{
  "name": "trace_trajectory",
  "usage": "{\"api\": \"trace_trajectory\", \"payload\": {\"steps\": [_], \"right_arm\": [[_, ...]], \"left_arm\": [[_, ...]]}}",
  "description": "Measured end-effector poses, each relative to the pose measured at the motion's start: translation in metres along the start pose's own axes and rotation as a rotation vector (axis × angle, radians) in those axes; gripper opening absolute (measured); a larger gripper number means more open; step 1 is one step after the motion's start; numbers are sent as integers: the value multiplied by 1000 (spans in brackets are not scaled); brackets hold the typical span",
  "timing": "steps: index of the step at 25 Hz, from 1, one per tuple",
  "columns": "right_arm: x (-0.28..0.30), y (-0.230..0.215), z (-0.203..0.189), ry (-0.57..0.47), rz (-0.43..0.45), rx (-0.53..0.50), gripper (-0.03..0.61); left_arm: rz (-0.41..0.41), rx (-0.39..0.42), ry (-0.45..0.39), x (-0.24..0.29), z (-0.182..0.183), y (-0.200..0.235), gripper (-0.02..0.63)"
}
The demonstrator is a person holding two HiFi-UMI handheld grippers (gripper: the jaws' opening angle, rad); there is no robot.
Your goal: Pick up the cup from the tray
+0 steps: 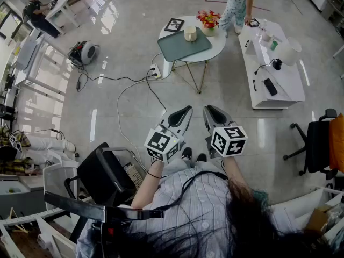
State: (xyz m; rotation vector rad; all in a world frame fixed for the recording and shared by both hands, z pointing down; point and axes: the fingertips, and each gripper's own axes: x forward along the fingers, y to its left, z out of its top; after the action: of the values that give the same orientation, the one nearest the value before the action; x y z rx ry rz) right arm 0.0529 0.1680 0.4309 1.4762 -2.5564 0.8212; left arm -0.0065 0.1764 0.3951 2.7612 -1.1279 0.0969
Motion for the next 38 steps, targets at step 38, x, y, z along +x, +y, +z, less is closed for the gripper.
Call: {"api": "trace_trajectory", "payload": {"steps": [38], "right_arm": [[84, -48, 23, 50, 57, 3, 61]], "left_arm": [[54, -35, 14, 78, -8, 78, 14]]}}
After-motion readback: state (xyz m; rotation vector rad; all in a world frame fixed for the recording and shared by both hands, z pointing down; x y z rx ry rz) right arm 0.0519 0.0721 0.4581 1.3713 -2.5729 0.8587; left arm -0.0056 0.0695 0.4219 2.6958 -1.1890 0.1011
